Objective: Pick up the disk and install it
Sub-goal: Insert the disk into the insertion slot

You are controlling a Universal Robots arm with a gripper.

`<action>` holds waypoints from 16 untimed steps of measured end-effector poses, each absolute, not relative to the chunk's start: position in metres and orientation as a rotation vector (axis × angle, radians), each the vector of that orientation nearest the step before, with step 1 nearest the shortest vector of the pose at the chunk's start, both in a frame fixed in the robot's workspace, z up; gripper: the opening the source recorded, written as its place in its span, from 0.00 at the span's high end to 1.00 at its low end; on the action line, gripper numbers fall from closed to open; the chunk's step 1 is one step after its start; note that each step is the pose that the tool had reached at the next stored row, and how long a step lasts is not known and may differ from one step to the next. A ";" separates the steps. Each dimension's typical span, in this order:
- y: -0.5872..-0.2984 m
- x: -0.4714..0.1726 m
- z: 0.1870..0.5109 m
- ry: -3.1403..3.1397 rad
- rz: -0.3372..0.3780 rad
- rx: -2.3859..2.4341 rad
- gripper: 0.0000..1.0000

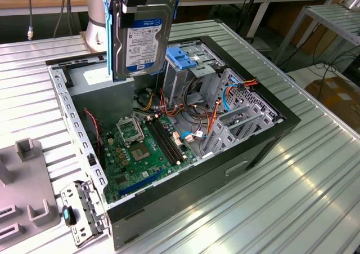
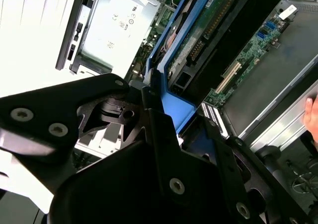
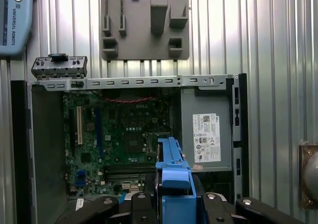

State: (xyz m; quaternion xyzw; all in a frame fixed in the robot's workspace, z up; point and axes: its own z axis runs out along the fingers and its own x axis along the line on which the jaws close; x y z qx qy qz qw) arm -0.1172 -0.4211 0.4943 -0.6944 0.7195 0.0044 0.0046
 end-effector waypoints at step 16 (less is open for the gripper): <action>-0.422 -0.109 0.494 2.254 0.014 -2.175 0.63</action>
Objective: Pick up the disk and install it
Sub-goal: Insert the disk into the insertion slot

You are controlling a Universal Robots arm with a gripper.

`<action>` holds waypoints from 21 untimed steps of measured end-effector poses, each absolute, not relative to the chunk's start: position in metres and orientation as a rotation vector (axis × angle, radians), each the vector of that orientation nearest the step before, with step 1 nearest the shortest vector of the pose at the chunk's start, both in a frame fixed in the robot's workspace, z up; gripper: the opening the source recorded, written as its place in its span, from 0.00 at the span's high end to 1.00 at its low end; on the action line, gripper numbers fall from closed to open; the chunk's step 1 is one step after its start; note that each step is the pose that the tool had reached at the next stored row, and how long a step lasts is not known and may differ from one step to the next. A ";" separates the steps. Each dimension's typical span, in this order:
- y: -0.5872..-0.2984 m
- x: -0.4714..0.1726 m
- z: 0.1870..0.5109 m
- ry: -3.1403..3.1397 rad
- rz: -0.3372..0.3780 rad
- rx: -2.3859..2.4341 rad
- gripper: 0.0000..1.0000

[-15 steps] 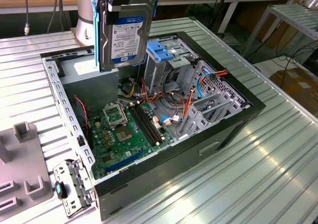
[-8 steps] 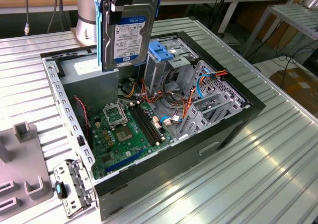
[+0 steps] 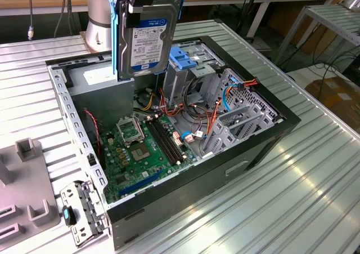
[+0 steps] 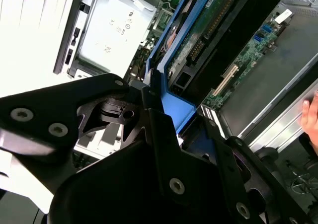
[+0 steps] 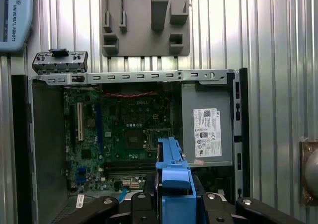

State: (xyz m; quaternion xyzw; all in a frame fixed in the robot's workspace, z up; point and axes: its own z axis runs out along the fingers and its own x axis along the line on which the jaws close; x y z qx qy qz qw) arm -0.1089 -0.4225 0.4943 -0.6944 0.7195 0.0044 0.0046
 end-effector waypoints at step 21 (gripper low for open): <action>-0.434 -0.105 0.494 2.254 0.014 -2.175 0.63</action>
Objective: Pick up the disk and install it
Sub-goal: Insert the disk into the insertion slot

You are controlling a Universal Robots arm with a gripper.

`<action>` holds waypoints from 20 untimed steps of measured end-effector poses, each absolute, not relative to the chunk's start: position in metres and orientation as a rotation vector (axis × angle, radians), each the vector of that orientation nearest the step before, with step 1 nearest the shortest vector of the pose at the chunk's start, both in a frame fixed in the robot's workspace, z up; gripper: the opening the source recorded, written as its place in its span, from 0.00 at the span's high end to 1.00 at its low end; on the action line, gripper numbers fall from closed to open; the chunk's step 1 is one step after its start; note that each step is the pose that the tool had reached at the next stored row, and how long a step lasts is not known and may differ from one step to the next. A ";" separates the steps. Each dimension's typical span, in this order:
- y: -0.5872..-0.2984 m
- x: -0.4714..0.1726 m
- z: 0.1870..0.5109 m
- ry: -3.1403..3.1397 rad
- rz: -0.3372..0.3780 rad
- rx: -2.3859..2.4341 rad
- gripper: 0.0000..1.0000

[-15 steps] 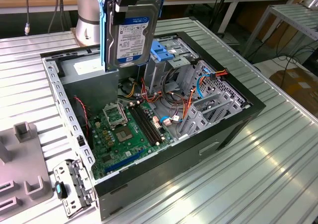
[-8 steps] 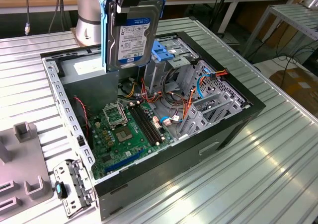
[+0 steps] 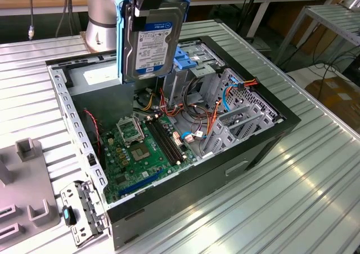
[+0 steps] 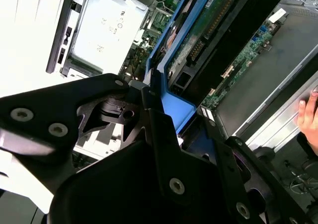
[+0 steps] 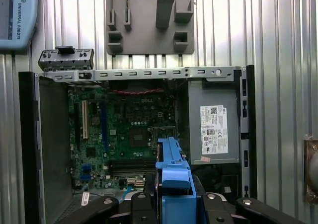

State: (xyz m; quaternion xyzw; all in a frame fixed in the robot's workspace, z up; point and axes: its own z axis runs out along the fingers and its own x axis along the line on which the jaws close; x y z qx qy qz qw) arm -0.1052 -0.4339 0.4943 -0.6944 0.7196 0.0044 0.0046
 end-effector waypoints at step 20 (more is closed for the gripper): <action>-0.449 -0.102 0.494 2.254 0.014 -2.175 0.63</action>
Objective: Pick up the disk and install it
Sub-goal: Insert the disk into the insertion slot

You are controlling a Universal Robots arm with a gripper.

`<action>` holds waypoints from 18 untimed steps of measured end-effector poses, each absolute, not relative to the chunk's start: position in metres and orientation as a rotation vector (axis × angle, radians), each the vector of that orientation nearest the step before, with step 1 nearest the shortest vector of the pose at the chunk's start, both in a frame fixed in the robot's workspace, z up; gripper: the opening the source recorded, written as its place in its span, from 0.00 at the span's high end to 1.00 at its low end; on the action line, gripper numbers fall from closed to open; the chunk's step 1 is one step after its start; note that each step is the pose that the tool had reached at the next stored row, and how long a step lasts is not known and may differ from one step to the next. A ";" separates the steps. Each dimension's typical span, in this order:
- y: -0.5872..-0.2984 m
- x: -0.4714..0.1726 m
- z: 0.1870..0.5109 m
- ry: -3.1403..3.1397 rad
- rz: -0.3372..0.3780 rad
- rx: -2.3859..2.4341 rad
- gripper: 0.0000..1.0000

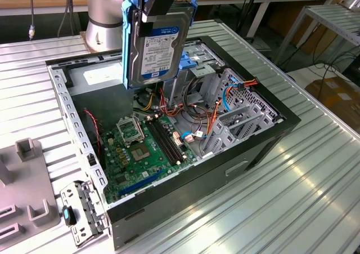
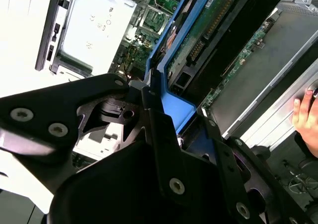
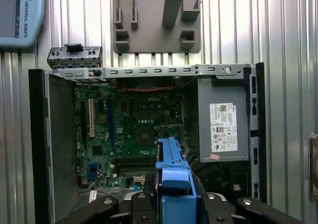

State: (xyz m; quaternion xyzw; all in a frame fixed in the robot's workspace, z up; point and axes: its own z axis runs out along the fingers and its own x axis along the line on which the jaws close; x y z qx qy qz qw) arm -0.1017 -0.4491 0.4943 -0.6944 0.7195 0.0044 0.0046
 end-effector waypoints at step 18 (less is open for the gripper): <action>-0.461 -0.097 0.494 2.254 0.014 -2.175 0.63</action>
